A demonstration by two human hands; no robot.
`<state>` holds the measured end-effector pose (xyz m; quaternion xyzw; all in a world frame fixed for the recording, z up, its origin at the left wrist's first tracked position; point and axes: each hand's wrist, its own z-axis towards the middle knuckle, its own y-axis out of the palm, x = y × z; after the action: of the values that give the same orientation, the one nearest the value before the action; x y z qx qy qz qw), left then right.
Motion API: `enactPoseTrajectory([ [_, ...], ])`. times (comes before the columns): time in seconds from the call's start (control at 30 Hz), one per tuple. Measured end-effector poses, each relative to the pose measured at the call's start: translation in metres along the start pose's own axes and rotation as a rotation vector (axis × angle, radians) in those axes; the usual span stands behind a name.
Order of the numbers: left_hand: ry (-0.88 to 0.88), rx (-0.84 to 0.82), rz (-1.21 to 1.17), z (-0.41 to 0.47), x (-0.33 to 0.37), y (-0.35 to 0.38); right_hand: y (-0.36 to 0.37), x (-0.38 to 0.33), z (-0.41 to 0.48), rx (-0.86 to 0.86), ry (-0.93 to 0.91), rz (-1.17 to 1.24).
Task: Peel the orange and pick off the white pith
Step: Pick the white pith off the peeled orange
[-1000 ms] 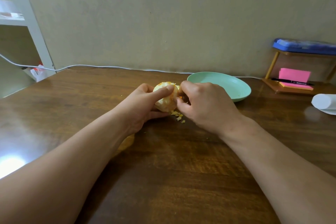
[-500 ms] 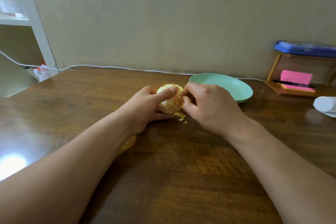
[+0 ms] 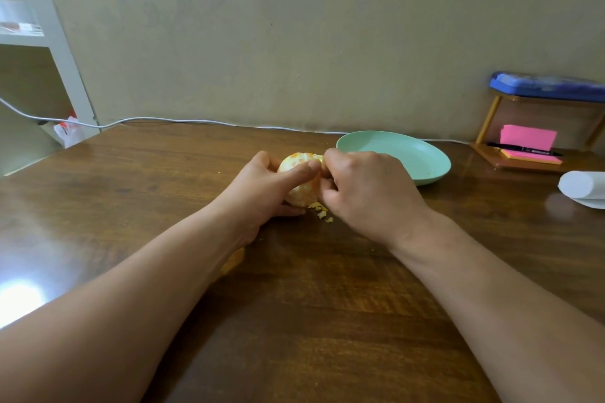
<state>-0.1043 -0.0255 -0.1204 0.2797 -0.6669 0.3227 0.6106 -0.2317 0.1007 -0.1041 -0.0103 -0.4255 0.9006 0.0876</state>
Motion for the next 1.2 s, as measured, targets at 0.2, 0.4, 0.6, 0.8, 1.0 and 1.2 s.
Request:
enactPoseTrajectory([
  [0.2,-0.014,0.008,-0.037,0.001,-0.001,0.001,0.008,0.010,0.000,-0.011,0.062,0.110],
  [0.4,-0.046,-0.034,-0.081,0.003,-0.001,-0.004,0.006,0.020,-0.007,-0.025,0.105,0.331],
  [0.6,-0.035,-0.020,-0.045,0.005,-0.003,-0.003,0.003,0.017,-0.003,-0.005,0.032,0.166],
  [0.8,-0.008,0.026,-0.026,0.004,-0.003,0.001,0.007,0.002,0.002,0.080,-0.012,-0.018],
  [1.0,0.010,0.036,-0.003,0.003,-0.004,0.002,0.009,0.004,0.001,0.102,0.000,0.005],
  [1.2,-0.053,-0.015,-0.066,0.008,-0.003,-0.004,0.008,0.020,-0.002,0.068,0.075,0.221],
])
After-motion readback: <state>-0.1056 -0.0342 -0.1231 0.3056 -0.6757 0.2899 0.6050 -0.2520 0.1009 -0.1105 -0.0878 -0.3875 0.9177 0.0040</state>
